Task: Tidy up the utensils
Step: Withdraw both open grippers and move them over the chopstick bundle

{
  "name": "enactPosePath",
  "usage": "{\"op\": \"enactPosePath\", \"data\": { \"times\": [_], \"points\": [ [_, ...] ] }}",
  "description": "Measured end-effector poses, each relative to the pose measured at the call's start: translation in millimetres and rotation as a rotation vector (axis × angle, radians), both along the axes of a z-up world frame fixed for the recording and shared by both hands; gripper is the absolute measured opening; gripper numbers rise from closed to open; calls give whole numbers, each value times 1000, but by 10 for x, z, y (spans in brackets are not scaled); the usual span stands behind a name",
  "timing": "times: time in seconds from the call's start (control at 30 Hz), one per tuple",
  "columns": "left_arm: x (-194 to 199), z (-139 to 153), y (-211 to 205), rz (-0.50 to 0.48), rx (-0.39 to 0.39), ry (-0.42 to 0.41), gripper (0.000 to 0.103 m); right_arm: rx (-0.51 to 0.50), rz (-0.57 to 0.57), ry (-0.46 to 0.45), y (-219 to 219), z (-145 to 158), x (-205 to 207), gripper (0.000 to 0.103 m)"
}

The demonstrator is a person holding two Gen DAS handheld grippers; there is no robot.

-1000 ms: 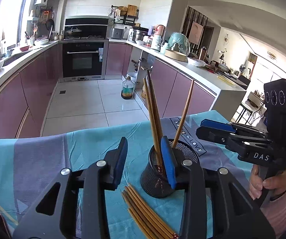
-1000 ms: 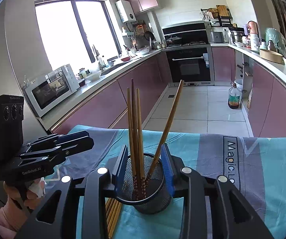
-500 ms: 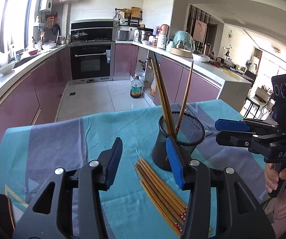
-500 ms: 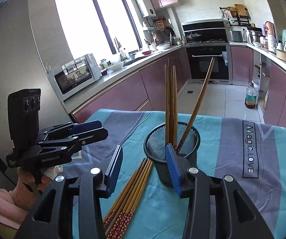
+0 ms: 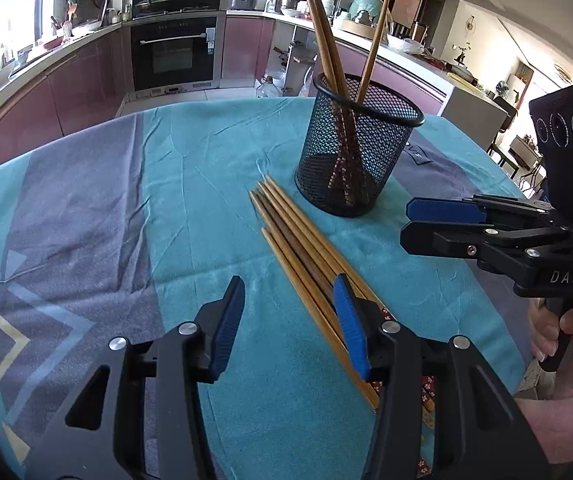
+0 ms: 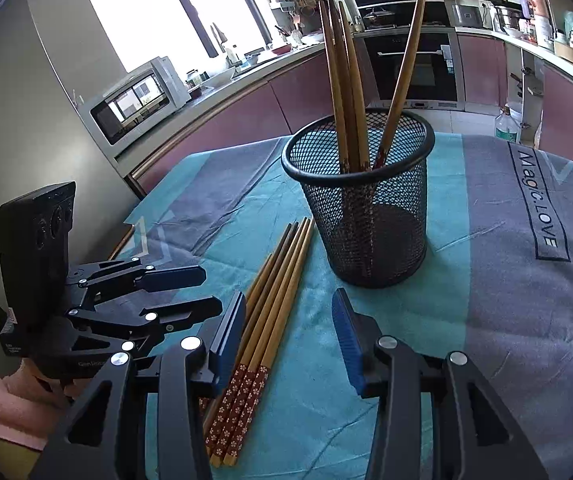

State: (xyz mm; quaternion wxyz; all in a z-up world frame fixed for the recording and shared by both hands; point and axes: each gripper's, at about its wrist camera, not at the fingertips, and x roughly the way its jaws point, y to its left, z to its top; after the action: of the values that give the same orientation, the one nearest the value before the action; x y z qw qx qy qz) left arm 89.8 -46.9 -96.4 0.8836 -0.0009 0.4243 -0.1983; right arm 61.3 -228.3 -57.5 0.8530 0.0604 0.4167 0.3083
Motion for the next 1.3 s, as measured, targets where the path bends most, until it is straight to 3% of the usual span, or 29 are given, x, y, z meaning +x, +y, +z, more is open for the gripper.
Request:
{"op": "enactPosePath", "data": {
  "times": [0.27, 0.6, 0.9, 1.13, 1.3],
  "points": [
    [-83, -175, -94, -13, 31, 42, 49, 4, -1, 30, 28, -104, -7, 46],
    [-106, -196, -104, -4, 92, 22, 50, -10, 0, 35, 34, -130, -9, 47],
    [-64, -205, -80, 3, 105, 17, 39, -73, 2, 9, 183, -173, -31, 46],
    [-10, -217, -11, 22, 90, 17, 26, -143, 17, -13, 303, -221, -23, 31],
    [16, -224, 18, 33, 83, 16, 23, -185, 16, -14, 361, -277, -11, 25]
  ]
}}
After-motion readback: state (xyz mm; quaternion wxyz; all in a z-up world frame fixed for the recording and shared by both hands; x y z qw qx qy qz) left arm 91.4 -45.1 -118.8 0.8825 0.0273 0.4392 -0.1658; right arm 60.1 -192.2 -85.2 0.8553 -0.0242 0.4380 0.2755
